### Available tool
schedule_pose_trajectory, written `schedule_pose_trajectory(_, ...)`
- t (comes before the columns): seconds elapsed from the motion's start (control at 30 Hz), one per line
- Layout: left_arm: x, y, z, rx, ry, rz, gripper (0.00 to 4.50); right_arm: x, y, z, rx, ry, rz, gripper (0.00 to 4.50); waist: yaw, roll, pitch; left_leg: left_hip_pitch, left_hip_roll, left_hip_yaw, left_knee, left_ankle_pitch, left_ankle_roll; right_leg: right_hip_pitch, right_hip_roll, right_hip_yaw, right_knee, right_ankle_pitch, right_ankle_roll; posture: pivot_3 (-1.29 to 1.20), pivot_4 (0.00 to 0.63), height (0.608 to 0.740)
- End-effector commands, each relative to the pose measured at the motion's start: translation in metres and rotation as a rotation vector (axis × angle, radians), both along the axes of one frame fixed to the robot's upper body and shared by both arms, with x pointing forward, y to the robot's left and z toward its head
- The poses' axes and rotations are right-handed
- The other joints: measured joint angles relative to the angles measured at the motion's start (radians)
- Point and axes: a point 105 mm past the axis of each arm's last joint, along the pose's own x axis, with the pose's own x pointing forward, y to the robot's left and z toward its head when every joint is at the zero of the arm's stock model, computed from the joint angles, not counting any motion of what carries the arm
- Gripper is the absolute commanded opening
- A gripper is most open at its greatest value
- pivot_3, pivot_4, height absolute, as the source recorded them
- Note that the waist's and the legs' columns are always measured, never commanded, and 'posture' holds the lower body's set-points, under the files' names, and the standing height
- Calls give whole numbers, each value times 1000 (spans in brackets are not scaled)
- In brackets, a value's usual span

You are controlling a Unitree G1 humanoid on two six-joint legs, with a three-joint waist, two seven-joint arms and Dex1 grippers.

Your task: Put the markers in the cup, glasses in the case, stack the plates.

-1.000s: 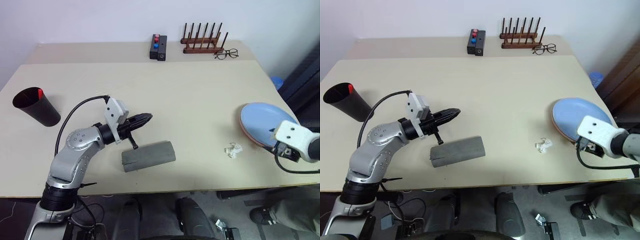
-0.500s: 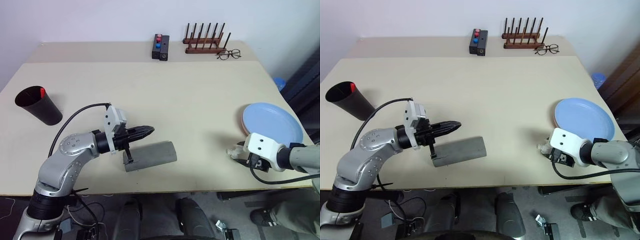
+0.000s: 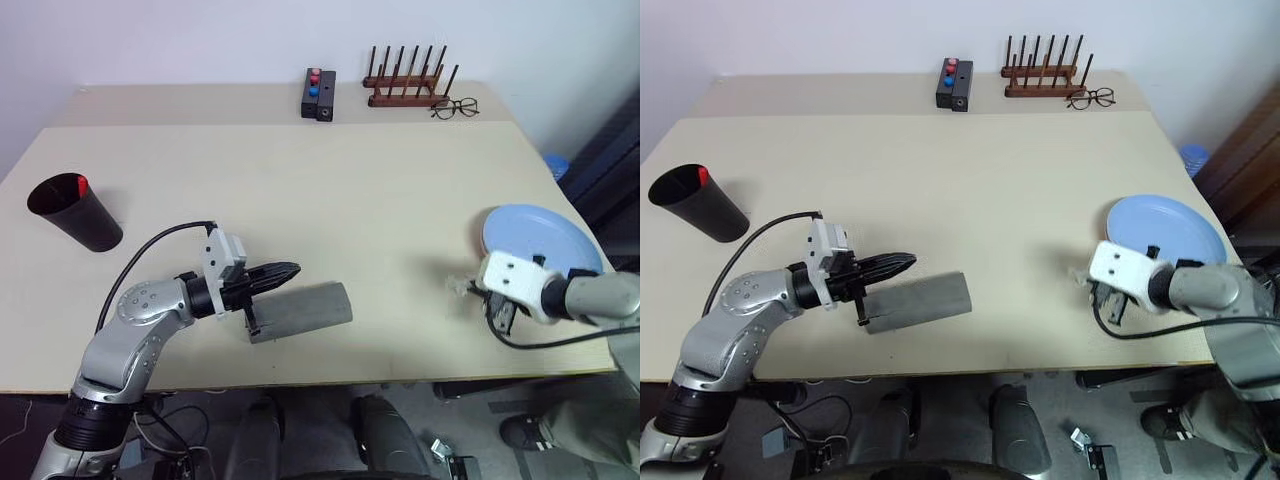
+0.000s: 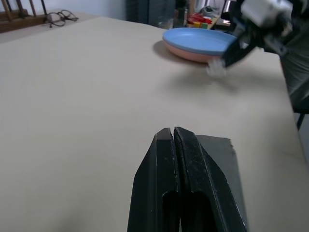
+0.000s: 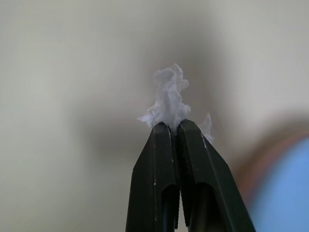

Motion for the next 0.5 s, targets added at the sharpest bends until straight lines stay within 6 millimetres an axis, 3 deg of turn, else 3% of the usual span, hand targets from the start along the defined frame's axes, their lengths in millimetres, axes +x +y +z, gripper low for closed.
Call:
schedule_pose_trajectory(0.03,5,11,10,-3,-61,50,0,14,-29,38,-91,-137,-99,90,1,0,0,0,0,0,0,0,0,0,0,0,0,0,0,0,150,738)
schedule_pose_trajectory(0.13,6,16,9,1,-67,66,0,22,-63,39,-204,-165,-203,90,12,0,0,-1,0,0,-1,0,0,-1,0,0,-1,0,0,0,150,738)
schedule_pose_trajectory(0.3,5,19,6,1,-73,76,0,23,-89,14,-260,-74,-239,90,18,0,0,-1,0,1,-1,0,1,-2,0,0,0,0,0,0,150,738)
schedule_pose_trajectory(0.43,3,24,1,3,-77,96,0,29,-89,15,-215,-65,-242,1250,8,2,0,-1,0,1,-1,0,1,-2,0,1,0,0,0,0,150,738)
schedule_pose_trajectory(0.5,2,28,-2,7,-77,115,0,32,-87,20,-234,-88,-220,2396,3,2,0,-1,0,1,-1,0,1,-2,0,1,0,0,0,0,150,738)
